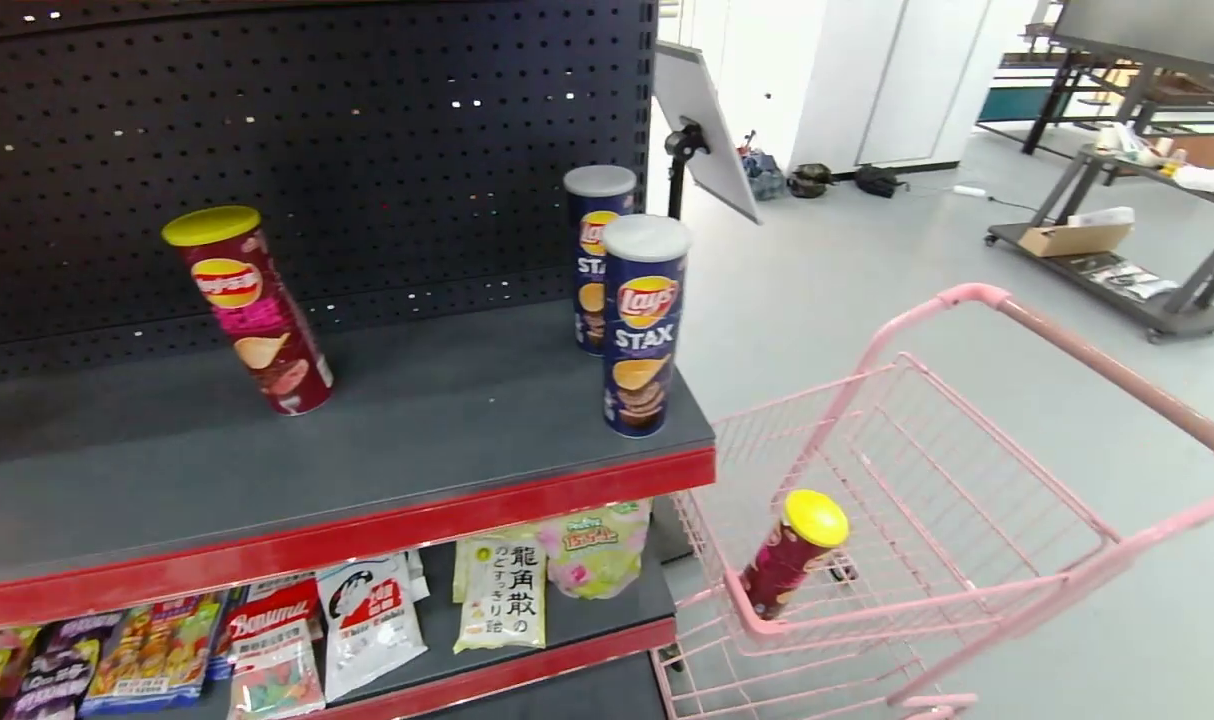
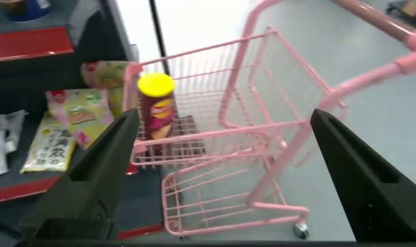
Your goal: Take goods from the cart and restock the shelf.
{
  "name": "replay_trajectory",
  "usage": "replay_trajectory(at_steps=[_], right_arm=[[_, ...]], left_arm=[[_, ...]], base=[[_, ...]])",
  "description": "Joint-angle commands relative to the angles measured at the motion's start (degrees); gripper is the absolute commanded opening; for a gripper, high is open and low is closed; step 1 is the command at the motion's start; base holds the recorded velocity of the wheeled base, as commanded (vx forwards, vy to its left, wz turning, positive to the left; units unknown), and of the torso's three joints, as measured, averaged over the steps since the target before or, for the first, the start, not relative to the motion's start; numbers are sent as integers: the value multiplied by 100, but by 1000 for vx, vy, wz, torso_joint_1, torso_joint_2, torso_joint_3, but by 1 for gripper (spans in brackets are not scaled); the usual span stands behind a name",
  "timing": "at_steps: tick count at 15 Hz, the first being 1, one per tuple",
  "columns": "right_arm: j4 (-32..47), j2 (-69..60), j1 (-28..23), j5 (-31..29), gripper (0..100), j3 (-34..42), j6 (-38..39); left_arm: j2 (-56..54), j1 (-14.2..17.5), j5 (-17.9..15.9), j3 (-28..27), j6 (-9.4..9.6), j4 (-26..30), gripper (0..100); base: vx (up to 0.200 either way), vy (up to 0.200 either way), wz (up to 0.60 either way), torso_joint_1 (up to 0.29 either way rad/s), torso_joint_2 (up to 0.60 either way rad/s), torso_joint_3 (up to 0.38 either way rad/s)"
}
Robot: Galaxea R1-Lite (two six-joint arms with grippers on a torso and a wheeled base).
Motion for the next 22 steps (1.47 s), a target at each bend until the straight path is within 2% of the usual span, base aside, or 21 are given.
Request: replay_trajectory(at_steps=[1,3,9,22], right_arm=[[-7,-1,-1,10,100,0,7],[-7,-1,-1,1,100,0,7],[-7,-1,-1,-8,100,0,-2],[2,-1,-1,-25,100,0,7]], left_arm=[[7,0,4,0,2,4,100],[7,0,4,0,2,4,100],[7,0,4,0,2,4,100],[7,0,13,0,-7,4,100]], base=[[0,0,-600,2,7,-2],[0,0,-600,2,-2,2],[0,0,0,0,0,0],[0,0,0,-144,372,224]])
